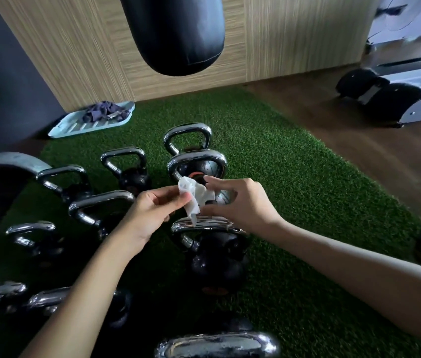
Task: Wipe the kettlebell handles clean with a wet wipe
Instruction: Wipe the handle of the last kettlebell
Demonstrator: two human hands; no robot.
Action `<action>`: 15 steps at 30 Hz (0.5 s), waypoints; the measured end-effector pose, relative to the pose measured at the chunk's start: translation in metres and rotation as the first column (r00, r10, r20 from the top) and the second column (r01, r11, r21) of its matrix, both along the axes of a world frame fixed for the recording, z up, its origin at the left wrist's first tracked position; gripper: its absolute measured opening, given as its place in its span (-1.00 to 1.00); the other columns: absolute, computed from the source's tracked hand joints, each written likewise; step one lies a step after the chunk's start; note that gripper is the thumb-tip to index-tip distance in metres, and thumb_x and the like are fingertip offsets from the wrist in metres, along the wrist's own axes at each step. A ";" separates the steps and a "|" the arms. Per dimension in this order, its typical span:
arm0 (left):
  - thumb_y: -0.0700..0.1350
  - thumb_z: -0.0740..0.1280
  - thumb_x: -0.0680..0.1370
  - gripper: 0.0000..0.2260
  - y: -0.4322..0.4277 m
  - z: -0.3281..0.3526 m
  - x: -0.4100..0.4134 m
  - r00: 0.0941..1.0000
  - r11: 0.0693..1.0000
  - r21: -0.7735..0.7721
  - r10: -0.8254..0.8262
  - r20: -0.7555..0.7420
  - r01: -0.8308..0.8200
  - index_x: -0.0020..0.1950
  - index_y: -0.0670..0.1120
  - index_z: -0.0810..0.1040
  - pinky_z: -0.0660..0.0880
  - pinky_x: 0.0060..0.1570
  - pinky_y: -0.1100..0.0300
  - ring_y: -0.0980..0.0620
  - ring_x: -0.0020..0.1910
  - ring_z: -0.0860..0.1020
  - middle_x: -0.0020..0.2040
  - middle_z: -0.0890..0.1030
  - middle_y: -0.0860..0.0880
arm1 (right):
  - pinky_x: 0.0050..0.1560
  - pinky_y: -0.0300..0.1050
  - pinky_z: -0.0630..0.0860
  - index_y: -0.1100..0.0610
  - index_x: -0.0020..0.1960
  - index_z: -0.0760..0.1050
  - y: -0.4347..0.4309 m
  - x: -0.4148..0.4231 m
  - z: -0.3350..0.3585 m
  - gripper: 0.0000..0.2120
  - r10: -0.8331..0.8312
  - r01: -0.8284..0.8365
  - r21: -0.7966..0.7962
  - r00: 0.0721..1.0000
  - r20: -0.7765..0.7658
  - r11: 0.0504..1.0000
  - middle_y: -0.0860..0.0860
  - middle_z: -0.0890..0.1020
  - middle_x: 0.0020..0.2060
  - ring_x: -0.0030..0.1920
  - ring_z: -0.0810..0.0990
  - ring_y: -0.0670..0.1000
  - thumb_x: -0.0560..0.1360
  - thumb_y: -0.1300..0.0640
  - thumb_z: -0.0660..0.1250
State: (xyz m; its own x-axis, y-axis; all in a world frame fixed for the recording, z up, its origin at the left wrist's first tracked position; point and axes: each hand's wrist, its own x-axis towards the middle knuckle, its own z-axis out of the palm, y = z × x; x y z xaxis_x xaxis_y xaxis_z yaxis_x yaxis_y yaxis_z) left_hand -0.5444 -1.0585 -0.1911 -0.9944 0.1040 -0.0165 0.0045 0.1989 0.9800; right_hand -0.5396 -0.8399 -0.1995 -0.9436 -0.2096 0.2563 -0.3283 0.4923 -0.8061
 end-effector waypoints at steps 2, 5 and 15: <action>-0.01 0.50 0.35 -0.90 0.004 0.002 -0.001 0.999 0.998 0.043 0.053 0.002 -0.053 -0.17 0.05 0.74 0.41 -0.28 0.39 0.33 -0.29 0.57 -0.26 0.71 0.13 | -0.06 -0.56 0.43 -0.03 0.20 0.69 -0.011 -0.003 0.003 -0.58 -0.020 0.022 -0.043 0.999 0.035 0.999 -0.14 0.74 0.06 -0.12 0.58 -0.45 0.36 0.00 0.62; -0.14 0.52 0.40 -0.88 0.009 0.006 -0.001 0.995 0.992 0.070 0.104 0.008 -0.105 -0.09 -0.05 0.68 0.41 -0.34 0.53 0.35 -0.32 0.61 -0.30 0.71 0.13 | -0.26 -0.30 0.51 -0.06 0.02 0.76 -0.027 -0.002 -0.001 -0.82 -0.017 0.028 -0.110 0.995 0.094 0.993 -0.13 0.75 -0.21 -0.27 0.65 -0.28 0.41 0.03 0.58; 0.10 0.61 0.36 -0.78 -0.049 -0.001 0.007 0.998 0.778 -0.627 -0.054 -0.010 0.036 -0.03 0.28 0.71 0.29 -0.34 0.28 0.15 -0.45 0.31 -0.29 0.67 0.23 | -0.41 -0.32 0.40 -0.09 -0.26 0.74 -0.021 0.052 -0.068 -0.95 -0.166 0.209 -0.069 0.905 0.392 0.976 -0.08 0.68 -0.41 -0.41 0.53 -0.19 0.34 0.02 0.59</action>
